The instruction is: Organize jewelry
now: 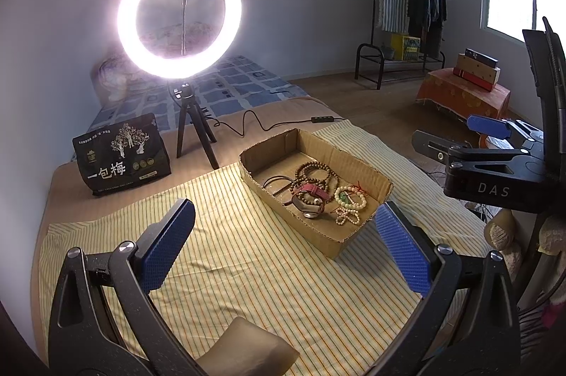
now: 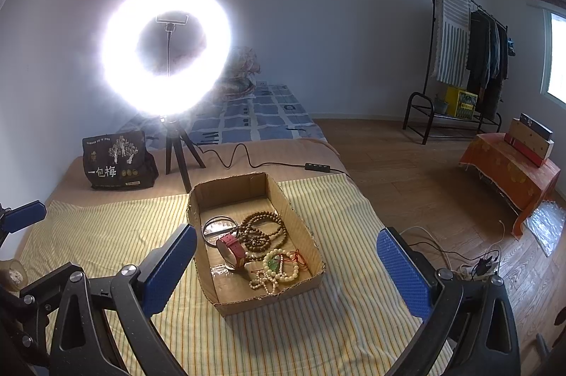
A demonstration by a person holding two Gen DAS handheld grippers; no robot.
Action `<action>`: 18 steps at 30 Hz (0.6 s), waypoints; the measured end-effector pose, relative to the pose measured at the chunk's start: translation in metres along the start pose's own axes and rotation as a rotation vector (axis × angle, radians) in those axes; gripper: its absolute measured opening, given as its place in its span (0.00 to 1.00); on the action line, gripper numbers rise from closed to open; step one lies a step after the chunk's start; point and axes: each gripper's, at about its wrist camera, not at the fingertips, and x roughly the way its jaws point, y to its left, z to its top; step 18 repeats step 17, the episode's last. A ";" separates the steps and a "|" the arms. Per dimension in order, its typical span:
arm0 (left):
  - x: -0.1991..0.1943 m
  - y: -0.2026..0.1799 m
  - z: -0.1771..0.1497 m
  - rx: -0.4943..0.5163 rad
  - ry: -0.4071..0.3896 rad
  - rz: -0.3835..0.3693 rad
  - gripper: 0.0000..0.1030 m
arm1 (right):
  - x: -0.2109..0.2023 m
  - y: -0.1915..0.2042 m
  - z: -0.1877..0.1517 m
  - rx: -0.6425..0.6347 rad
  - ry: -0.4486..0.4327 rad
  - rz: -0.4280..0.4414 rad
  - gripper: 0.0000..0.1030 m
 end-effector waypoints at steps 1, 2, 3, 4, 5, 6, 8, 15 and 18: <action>0.000 0.000 0.000 0.000 0.000 0.000 1.00 | 0.000 0.000 0.000 0.000 0.000 0.000 1.00; 0.000 0.000 0.000 -0.001 0.000 0.000 1.00 | 0.000 0.001 0.000 0.000 0.000 0.000 1.00; 0.000 0.000 0.000 -0.002 -0.001 0.000 1.00 | 0.000 0.001 0.000 0.000 0.000 -0.001 1.00; 0.000 0.000 0.001 -0.003 -0.001 0.001 1.00 | 0.000 0.001 0.000 0.000 0.000 0.000 1.00; 0.000 0.000 0.001 -0.004 -0.001 0.001 1.00 | 0.000 0.001 0.000 0.000 0.001 0.000 1.00; -0.001 0.000 0.001 -0.003 -0.001 0.000 1.00 | 0.000 0.001 0.000 0.000 0.002 0.000 1.00; 0.000 0.000 0.000 -0.004 0.000 0.001 1.00 | 0.000 0.001 0.000 -0.001 0.002 -0.001 1.00; -0.001 -0.002 -0.006 0.007 -0.021 0.015 1.00 | -0.001 0.002 0.000 -0.006 0.006 0.000 1.00; -0.001 -0.003 -0.006 0.015 -0.024 0.023 1.00 | -0.001 0.002 0.000 -0.005 0.007 0.001 1.00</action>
